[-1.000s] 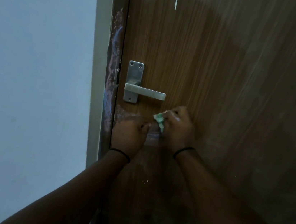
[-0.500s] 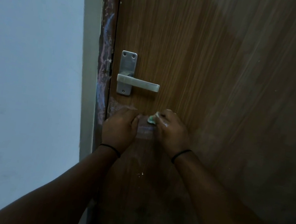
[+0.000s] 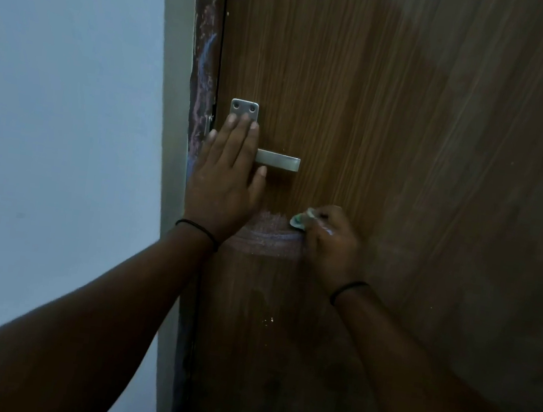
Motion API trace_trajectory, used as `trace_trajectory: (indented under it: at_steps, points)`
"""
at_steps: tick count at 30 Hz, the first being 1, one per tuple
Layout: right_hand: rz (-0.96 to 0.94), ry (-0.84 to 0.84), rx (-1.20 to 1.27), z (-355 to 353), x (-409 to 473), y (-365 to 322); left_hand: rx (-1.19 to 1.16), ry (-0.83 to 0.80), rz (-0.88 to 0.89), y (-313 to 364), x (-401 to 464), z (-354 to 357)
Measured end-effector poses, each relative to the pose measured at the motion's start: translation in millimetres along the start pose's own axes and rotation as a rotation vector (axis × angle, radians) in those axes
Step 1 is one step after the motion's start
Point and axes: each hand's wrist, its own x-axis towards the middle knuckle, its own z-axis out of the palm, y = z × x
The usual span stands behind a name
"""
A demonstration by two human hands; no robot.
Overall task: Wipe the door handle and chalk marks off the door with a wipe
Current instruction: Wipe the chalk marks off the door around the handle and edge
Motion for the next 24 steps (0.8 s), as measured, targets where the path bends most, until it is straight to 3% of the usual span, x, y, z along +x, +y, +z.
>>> trace_trajectory:
  at_steps: [6, 10, 13, 19, 21, 24]
  points:
    - [0.128, 0.186, 0.066, -15, 24, -14, 0.022, -0.028, 0.060, -9, 4, -10]
    - [0.107, -0.073, 0.044, 26, 1, -32, 0.036, -0.101, 0.053, -8, 7, -18]
    - [0.135, -0.103, 0.034, 17, -17, -20, 0.032, -0.142, 0.048, -8, 10, -22]
    - [0.210, 0.216, -0.015, -30, 15, -7, 0.020, -0.156, 0.010, -4, 9, -23]
    - [0.162, 0.151, 0.023, -14, 20, -25, 0.026, -0.180, 0.004, -3, 11, -26]
    - [0.061, -0.099, -0.031, 22, -3, -36, 0.058, -0.213, 0.000, -4, 13, -28]
